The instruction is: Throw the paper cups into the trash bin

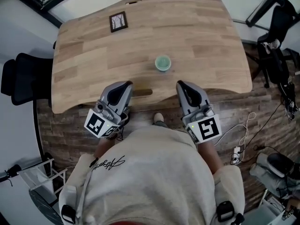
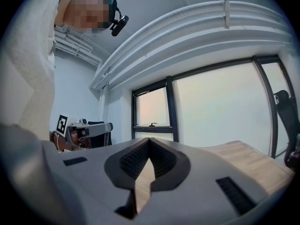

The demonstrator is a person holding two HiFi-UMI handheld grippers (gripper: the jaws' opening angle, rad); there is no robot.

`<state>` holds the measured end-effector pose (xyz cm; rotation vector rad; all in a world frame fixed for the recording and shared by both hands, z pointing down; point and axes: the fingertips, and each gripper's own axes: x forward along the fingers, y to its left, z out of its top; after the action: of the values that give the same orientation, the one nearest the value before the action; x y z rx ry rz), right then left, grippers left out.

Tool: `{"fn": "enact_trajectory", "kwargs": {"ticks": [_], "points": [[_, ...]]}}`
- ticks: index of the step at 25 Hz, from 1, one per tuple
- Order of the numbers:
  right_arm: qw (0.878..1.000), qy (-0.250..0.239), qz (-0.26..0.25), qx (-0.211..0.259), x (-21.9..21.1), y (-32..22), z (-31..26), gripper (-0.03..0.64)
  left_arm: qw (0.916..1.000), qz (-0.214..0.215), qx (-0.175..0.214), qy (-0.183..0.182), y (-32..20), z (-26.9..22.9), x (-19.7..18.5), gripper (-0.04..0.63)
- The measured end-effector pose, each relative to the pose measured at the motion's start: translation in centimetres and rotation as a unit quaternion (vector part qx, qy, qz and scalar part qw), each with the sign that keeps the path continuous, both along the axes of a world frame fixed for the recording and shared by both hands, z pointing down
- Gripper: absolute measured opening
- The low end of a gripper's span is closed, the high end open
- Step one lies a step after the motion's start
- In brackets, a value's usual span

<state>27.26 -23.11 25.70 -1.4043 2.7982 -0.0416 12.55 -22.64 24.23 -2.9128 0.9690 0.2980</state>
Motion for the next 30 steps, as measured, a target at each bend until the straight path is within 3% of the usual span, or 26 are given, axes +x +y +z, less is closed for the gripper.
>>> {"fn": "enact_trajectory", "kwargs": {"ticks": [8, 15, 22, 26, 30], "points": [[1.0, -0.013, 0.002, 0.011, 0.3, -1.1, -0.7, 0.009, 0.9999, 0.005, -0.01, -0.001, -0.7, 0.2, 0.6, 0.003], [1.0, -0.003, -0.027, 0.011, 0.8, -2.1, -0.8, 0.009, 0.9996, -0.017, -0.012, 0.017, -1.7, -0.5, 1.2, 0.003], [0.998, 0.007, -0.062, -0.012, 0.5, -3.1, 0.3, 0.01, 0.9988, -0.041, -0.019, 0.016, -2.2, -0.3, 1.3, 0.003], [0.998, 0.021, -0.066, 0.0, 0.6, -3.9, 1.0, 0.011, 0.9981, -0.054, -0.029, 0.011, -2.4, 0.3, 1.3, 0.003], [0.997, 0.018, -0.075, -0.025, 0.8, -4.6, 2.6, 0.012, 0.9972, -0.063, -0.04, 0.009, -3.0, 1.2, 1.5, 0.003]]}}
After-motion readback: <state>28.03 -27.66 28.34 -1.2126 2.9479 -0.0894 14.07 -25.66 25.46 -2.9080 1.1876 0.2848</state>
